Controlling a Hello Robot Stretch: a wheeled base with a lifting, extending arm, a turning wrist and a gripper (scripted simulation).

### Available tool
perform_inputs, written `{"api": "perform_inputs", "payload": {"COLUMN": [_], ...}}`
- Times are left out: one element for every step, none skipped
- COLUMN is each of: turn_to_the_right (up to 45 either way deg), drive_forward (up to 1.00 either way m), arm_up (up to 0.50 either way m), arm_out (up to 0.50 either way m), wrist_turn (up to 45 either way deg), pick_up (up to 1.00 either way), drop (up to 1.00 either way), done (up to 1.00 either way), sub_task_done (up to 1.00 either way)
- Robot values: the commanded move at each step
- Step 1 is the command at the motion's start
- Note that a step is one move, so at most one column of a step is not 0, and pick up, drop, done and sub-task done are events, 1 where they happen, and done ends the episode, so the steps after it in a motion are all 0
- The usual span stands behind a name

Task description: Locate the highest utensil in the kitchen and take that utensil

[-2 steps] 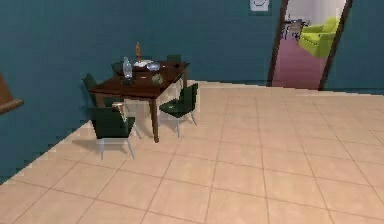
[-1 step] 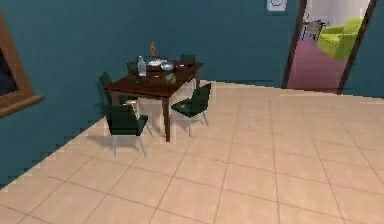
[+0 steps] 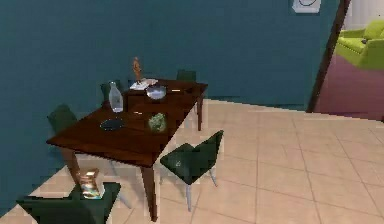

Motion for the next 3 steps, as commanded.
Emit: {"api": "perform_inputs", "payload": {"turn_to_the_right": [0.0, 45.0, 45.0], "drive_forward": [0.55, 0.0, 0.0], "arm_up": [0.0, 0.0, 0.0], "arm_out": [0.0, 0.0, 0.0], "wrist_turn": [0.0, 0.0, 0.0], "pick_up": [0.0, 0.0, 0.0], "drop": [0.0, 0.0, 0.0], "done": [0.0, 0.0, 0.0], "sub_task_done": [0.0, 0.0, 0.0]}}
